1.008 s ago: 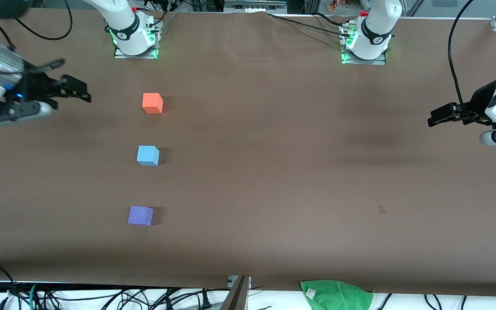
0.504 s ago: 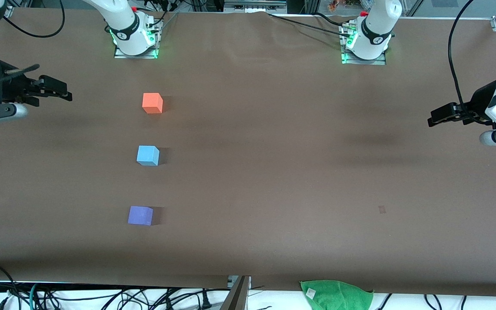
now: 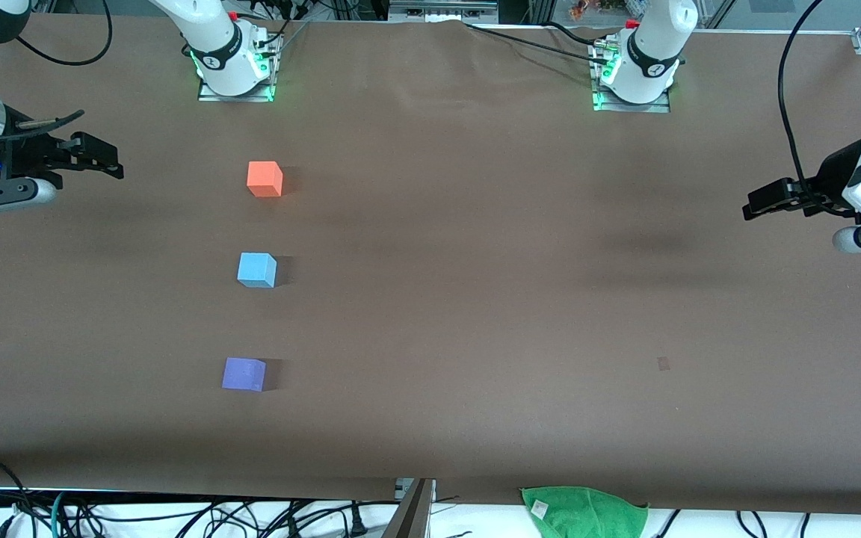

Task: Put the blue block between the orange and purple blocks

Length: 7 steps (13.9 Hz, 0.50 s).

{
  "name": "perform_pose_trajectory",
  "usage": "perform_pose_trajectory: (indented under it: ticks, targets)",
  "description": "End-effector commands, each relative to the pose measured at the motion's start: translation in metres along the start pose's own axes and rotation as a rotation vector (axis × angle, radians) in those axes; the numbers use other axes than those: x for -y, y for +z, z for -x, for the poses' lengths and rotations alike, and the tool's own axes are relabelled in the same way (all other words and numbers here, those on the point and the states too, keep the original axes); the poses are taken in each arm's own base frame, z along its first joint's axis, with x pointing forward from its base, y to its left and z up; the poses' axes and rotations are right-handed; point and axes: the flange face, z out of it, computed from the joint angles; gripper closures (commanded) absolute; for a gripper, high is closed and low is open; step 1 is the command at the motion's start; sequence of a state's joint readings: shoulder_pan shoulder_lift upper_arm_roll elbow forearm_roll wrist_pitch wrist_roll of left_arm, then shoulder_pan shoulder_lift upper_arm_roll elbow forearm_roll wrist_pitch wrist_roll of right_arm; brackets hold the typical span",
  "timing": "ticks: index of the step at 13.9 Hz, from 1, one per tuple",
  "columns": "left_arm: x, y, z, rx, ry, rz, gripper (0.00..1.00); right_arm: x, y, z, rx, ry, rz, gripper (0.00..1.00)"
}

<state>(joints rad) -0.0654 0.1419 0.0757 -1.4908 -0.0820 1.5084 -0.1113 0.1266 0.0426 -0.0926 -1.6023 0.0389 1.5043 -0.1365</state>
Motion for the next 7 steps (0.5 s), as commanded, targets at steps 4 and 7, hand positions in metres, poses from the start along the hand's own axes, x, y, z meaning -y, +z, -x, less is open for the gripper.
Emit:
perform_pose_trajectory:
  ticks: [4, 7]
  targets:
    - [0.004, -0.003, 0.0, 0.005, 0.016, 0.013, 0.0, 0.001, -0.028, -0.003, -0.056, -0.015, 0.032, 0.0]
    - [0.004, -0.004, 0.0, 0.004, 0.016, 0.013, 0.0, -0.001, -0.03, -0.003, -0.061, -0.012, 0.031, 0.0]
